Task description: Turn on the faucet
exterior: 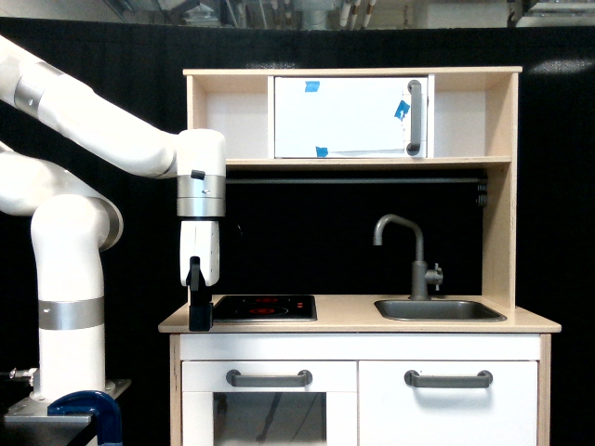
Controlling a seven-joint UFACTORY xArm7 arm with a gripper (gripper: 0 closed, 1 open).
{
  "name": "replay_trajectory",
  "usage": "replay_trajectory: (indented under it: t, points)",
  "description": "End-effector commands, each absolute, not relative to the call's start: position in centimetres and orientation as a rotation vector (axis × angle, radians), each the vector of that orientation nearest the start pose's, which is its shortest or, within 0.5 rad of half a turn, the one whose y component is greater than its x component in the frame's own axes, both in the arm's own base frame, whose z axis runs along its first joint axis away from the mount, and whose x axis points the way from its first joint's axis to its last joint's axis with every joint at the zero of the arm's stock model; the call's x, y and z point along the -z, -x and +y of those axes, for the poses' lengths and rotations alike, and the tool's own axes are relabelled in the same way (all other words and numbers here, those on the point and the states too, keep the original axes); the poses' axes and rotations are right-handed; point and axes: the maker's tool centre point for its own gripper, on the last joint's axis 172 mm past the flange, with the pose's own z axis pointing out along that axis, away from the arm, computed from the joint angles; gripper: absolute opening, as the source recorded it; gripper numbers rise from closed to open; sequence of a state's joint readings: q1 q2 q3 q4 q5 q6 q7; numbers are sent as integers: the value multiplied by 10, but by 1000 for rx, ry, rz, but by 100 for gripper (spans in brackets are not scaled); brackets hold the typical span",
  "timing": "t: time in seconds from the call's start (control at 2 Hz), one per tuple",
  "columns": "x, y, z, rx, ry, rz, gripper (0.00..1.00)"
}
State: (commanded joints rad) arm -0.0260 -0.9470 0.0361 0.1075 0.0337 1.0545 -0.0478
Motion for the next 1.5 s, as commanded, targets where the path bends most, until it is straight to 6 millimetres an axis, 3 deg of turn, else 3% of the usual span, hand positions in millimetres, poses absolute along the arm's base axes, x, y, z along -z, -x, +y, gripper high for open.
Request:
replay_trajectory:
  t: [0.5,1.0,1.5]
  points:
    - [-110,-205,2,0,3141,-41,100]
    - [-112,-212,-4,27,3141,-41,100]
    - [-115,-237,-12,107,3112,-286,100]
